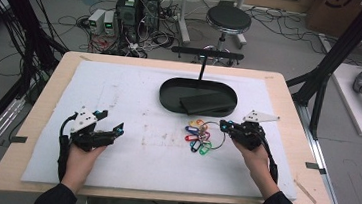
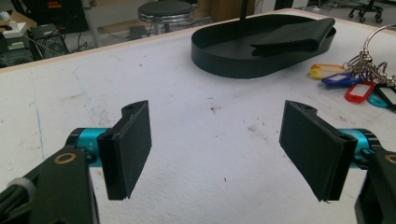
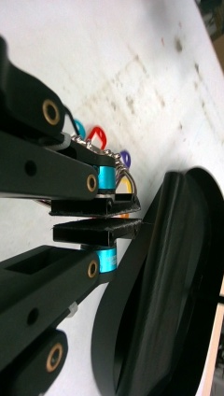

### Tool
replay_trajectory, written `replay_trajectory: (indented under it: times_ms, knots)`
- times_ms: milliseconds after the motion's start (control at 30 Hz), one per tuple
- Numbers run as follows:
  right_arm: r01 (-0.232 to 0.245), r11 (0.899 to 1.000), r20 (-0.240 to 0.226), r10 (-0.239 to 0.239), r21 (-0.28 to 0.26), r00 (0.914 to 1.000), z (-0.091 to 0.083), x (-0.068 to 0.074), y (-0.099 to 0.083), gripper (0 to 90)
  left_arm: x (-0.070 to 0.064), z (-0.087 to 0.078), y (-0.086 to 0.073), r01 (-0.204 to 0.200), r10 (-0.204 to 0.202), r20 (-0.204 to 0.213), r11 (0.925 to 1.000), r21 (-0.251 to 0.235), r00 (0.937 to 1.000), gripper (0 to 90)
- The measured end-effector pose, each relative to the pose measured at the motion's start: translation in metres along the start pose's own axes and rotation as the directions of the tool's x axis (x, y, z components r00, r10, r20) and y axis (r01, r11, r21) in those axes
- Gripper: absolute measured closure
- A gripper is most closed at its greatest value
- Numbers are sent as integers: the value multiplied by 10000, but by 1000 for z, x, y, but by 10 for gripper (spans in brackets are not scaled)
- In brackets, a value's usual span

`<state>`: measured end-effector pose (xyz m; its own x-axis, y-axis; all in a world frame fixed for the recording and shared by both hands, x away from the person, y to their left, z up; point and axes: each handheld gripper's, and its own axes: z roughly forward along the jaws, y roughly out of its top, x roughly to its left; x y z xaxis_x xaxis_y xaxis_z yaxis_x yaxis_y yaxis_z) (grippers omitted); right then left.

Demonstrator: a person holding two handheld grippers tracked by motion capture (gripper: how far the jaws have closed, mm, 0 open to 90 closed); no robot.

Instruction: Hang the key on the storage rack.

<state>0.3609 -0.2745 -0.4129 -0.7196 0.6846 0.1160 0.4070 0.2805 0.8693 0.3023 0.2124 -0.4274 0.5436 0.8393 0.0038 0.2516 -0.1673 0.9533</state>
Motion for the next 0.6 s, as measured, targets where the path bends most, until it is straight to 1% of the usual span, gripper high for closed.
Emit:
replay_trajectory:
  times_ms: [200, 300, 367, 500, 600]
  knots:
    - [181, 9998, -535, -182, -24, 9984, 2, 10, 2, 875, 0, 0, 0, -4, 4, -17, 10000, 1, 10000, 252]
    - [413, 9991, -785, -407, 68, 9961, 5, 17, 3, 900, 0, 0, 0, -9, 9, -38, 10000, -14, 10000, 252]
    - [515, 9987, -959, -509, 33, 9941, 6, 22, 4, 900, 0, 0, 0, -8, 8, -23, 10000, -18, 10000, 252]
    - [725, 9971, -1041, -697, 233, 9921, 10, 29, 5, 900, 0, 0, 0, 15, -15, -11, 10000, -22, 10000, 252]
    - [677, 9971, -823, -647, 345, 9945, 12, 26, 4, 863, 0, -1, 0, -9, 9, -22, 10000, -3, 10000, 252]
